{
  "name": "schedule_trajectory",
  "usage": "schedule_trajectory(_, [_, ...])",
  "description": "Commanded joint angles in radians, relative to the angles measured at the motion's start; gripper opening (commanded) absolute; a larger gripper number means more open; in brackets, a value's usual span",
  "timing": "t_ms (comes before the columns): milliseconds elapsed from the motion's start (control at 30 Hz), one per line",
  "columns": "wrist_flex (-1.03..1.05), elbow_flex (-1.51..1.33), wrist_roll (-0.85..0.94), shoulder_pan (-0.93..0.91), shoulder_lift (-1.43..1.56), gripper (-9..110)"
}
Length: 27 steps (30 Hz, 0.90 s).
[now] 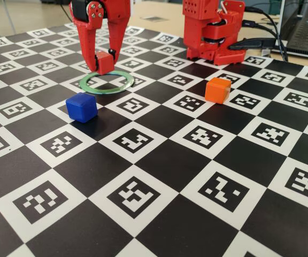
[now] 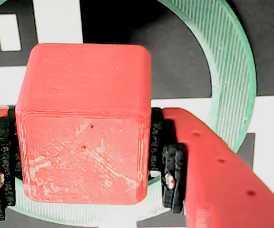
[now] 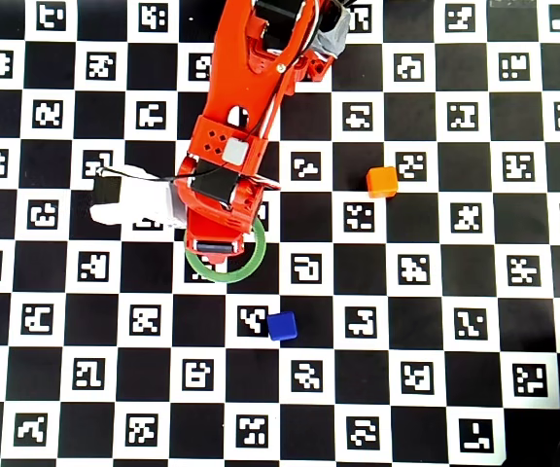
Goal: Grab the red cube then put it in the green circle then put the blue cube on top and finally the orange cube on top
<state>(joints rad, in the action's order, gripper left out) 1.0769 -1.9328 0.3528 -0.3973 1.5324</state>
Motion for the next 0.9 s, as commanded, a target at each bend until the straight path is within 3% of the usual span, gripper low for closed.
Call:
schedule_trajectory(0, [-0.020,0.006,-0.006,0.003,0.025,2])
schedule_trajectory(867, [-0.091,-0.048,-0.018,0.051,0.002,2])
